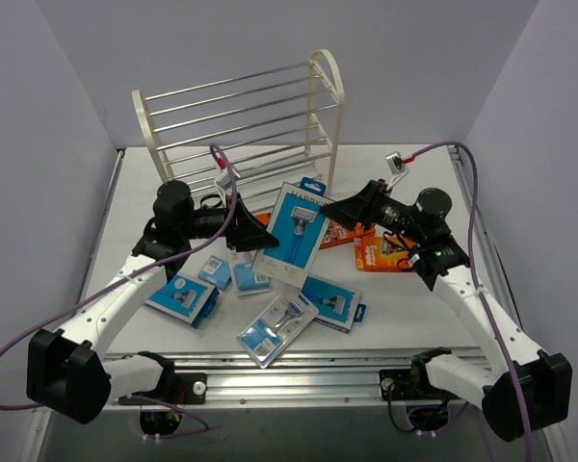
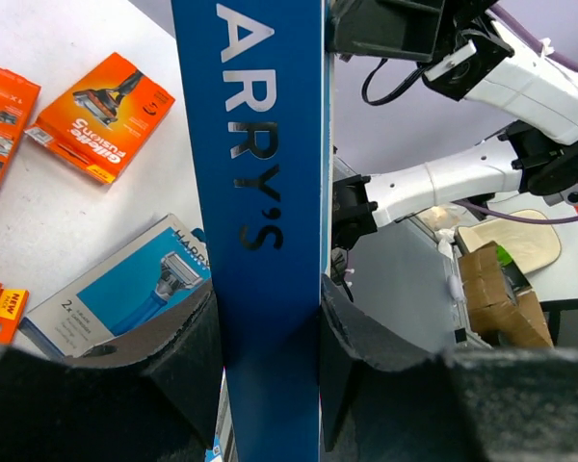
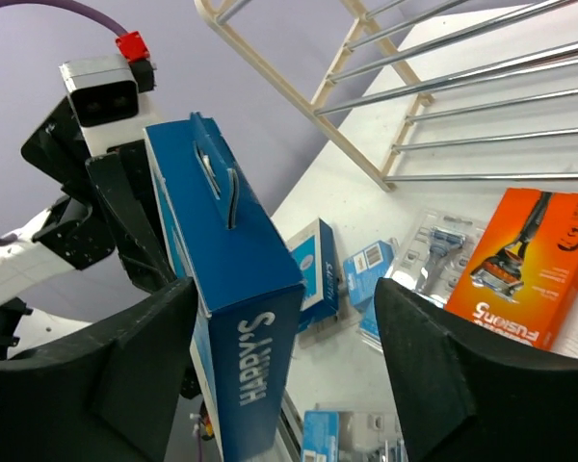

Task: Place and organize the shaving razors onto the shelf
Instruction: Pass the shaving razor from the right arm to the left

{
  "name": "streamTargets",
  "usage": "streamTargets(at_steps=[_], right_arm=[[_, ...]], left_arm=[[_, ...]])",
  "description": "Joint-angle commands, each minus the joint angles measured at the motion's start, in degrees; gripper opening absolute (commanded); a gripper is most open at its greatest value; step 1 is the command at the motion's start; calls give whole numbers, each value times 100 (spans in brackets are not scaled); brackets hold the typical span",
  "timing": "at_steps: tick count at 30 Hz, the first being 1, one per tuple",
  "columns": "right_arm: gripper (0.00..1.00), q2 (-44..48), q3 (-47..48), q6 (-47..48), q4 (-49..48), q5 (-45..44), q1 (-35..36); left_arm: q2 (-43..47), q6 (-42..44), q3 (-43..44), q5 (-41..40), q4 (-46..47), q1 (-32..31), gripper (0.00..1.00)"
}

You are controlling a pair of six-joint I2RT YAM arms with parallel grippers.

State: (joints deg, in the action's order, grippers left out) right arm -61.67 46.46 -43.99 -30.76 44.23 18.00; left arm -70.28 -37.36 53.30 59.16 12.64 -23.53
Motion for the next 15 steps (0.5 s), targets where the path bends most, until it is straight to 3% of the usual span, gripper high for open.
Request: streamTargets(at_steps=[1,8,15], right_arm=[[70,243,408,487,325,400,-506],[79,103,1172,1427,1589,920,-921],[80,-161,1726,1771,1758,1553,-930]], left_arm=[[287,739,418,517,-482,6,16],[313,792,409,694,-535,-11,11],[102,915,479,720,-772,-169,6]])
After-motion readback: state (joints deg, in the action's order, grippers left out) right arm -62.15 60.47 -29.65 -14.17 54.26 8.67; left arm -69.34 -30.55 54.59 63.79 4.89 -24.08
